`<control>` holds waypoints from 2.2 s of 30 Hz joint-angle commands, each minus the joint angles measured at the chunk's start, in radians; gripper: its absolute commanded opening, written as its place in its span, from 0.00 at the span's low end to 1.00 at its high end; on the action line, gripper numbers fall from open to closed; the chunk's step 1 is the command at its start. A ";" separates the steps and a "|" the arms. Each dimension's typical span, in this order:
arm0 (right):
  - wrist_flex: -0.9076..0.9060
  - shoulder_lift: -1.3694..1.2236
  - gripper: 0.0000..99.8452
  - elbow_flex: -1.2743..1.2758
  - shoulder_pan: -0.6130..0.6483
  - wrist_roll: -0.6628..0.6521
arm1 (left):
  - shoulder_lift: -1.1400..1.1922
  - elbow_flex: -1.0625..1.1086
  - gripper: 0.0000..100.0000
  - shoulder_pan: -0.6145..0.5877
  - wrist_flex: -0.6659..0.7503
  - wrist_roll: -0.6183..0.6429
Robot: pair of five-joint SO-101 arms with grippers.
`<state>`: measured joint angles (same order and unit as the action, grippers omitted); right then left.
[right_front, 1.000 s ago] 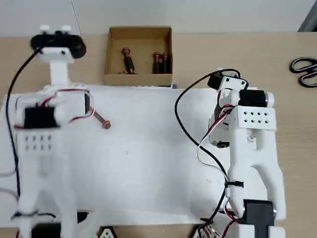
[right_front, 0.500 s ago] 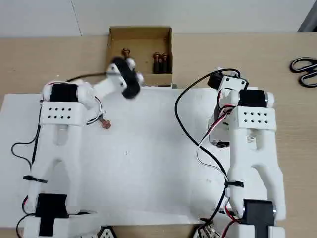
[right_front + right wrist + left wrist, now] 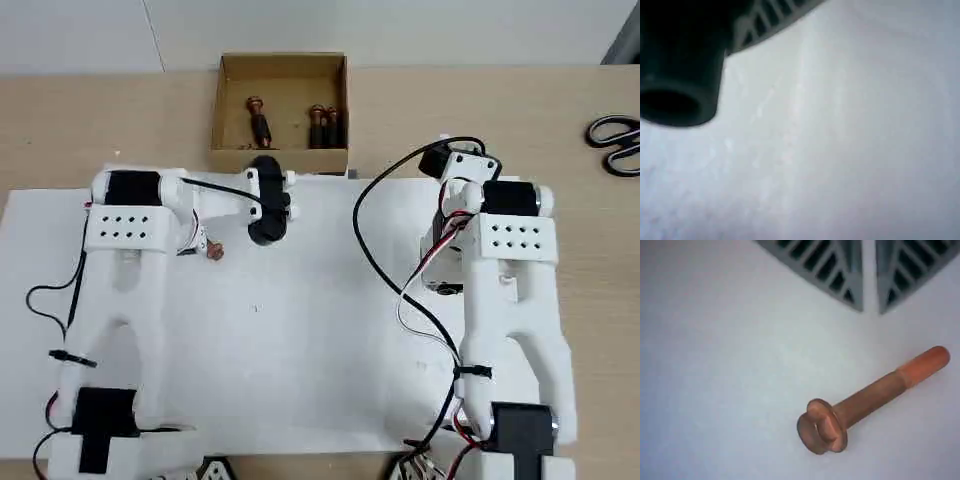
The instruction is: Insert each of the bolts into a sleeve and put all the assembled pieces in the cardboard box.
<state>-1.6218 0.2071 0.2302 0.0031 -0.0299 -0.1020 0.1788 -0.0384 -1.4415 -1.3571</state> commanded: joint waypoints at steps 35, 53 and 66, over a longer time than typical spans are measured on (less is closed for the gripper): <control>0.012 0.041 0.00 -0.009 -0.004 0.009 | 0.273 0.004 0.09 -0.075 0.367 -0.183; 0.013 0.039 0.00 -0.009 -0.004 0.011 | 0.267 0.002 0.09 -0.037 0.376 -0.175; 0.004 0.045 0.00 -0.009 -0.005 0.011 | 0.267 -0.001 0.10 -0.003 0.443 0.049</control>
<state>-1.6218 0.2071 0.2302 0.0031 -0.0299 0.1818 0.1895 -0.0460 -1.0303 -1.3034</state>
